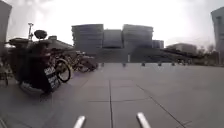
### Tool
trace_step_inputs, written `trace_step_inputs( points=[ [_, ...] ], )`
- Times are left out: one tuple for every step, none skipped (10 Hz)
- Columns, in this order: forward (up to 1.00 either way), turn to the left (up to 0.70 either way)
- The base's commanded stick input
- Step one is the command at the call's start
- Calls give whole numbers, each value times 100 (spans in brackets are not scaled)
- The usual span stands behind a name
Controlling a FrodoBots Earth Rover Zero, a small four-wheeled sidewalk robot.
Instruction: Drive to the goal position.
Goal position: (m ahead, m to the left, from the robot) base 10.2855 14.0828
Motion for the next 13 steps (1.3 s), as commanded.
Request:
trace_step_inputs(
  points=[
    [100,0],
    [100,0],
    [100,0],
    [100,0],
    [100,0],
    [100,0],
    [100,0],
    [100,0],
    [100,0],
    [100,0],
    [100,0],
    [100,0],
    [100,-2]
  ],
)
